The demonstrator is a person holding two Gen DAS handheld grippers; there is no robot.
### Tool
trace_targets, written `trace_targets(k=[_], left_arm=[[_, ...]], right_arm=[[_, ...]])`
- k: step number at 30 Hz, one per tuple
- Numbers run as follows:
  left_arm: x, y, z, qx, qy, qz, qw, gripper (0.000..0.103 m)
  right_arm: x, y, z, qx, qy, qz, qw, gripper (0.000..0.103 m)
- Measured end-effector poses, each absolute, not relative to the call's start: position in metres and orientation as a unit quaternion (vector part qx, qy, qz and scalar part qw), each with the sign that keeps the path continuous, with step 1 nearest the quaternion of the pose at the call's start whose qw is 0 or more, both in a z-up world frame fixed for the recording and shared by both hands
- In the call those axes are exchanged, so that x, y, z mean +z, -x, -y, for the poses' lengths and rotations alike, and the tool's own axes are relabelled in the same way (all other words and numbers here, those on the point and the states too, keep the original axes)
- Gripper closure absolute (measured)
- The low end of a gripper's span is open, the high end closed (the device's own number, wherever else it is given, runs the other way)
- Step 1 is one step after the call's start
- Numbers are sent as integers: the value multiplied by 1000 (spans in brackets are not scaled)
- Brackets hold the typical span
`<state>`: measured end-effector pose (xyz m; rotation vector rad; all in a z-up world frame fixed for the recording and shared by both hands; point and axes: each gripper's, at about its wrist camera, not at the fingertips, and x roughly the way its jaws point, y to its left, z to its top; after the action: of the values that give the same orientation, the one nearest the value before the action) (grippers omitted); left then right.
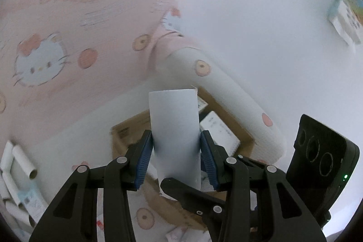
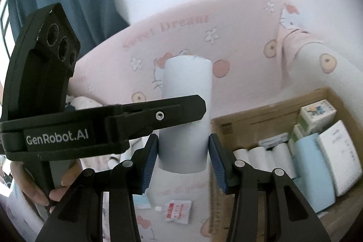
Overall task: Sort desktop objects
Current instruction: 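Lift the third white tube with both grippers and carry it over the box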
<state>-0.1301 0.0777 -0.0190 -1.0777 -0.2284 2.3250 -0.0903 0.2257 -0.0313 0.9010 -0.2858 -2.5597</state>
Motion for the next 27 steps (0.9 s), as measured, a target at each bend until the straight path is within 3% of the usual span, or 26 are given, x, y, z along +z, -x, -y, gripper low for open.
trace_targets(k=[10, 20, 27], left_arm=[[-38, 149, -150, 833, 457, 78, 301, 56], [-52, 169, -174, 812, 491, 80, 305, 56], [-81, 197, -167, 786, 540, 112, 281, 56]], right_arm=[[-27, 93, -294, -922, -335, 109, 162, 58], [-46, 120, -331, -890, -386, 156, 187, 58], [-65, 147, -323, -876, -426, 112, 198, 59]])
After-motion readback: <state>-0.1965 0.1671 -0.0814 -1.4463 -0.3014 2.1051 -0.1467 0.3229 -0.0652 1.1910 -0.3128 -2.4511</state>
